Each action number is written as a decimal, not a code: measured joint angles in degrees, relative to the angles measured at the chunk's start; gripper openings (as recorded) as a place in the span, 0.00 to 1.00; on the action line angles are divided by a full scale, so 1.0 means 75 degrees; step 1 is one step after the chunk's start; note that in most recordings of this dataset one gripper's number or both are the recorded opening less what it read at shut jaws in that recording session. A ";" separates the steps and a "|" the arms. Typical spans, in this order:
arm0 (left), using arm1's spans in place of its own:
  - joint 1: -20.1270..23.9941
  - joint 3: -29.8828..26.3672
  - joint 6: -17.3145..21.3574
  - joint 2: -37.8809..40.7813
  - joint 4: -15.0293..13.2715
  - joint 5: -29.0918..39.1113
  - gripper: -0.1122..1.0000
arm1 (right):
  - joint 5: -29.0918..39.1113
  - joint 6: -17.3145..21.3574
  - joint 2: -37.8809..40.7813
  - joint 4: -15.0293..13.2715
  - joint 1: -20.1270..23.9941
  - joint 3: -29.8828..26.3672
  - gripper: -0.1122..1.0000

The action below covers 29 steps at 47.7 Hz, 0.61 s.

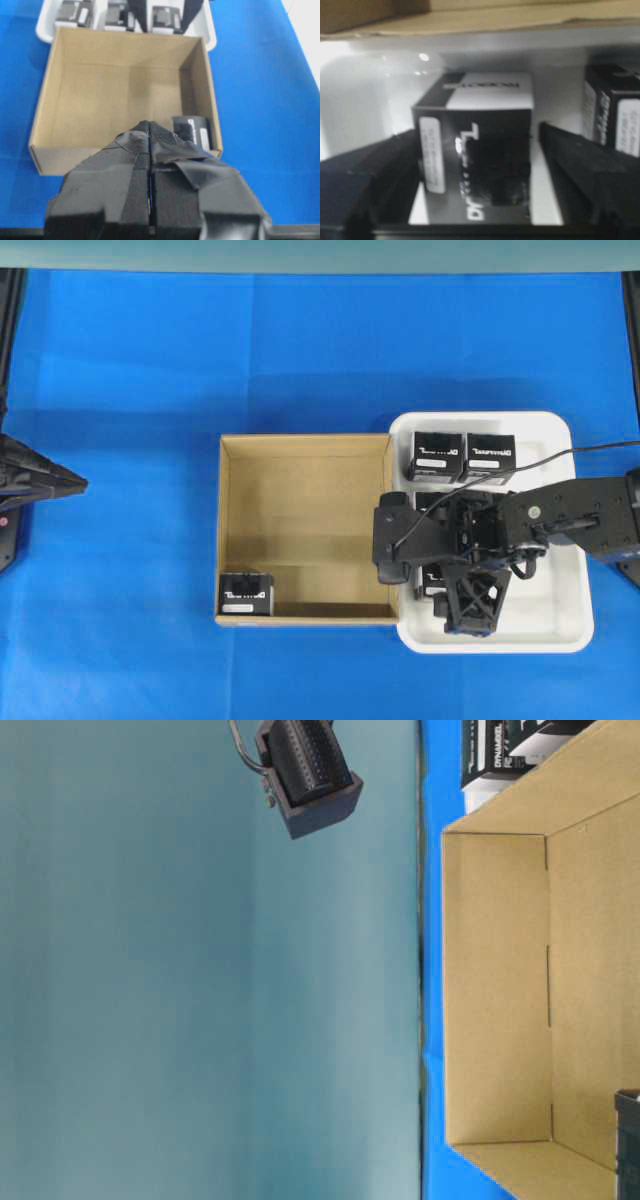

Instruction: Pick the box from inside the cardboard box.

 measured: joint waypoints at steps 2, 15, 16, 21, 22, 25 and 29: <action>0.0000 0.0000 0.0000 0.0000 0.0000 0.0012 0.04 | 0.0000 -0.0012 0.0000 0.0000 0.0000 0.0000 0.96; 0.0000 0.0000 0.0000 0.0000 0.0000 0.0012 0.04 | -0.0105 0.0023 -0.0023 0.0000 0.0000 0.0000 0.97; 0.0000 0.0000 -0.0012 0.0000 0.0000 0.0012 0.04 | -0.0105 0.0035 -0.0035 -0.0012 0.0000 -0.0012 0.97; 0.0000 0.0000 -0.0023 0.0000 0.0000 0.0012 0.04 | 0.0070 0.0059 -0.0281 0.0000 0.0000 -0.0094 0.97; 0.0000 0.0000 -0.0035 0.0000 0.0000 0.0012 0.04 | 0.0129 0.0070 -0.0352 0.0000 0.0000 -0.0117 0.97; 0.0000 0.0000 -0.0035 0.0000 0.0000 0.0012 0.04 | 0.0305 0.0070 -0.0598 -0.0012 -0.0012 -0.0211 0.97; -0.0035 0.0000 -0.0047 0.0000 0.0000 0.0012 0.04 | 0.0574 0.0070 -0.0937 0.0000 -0.0059 -0.0340 0.97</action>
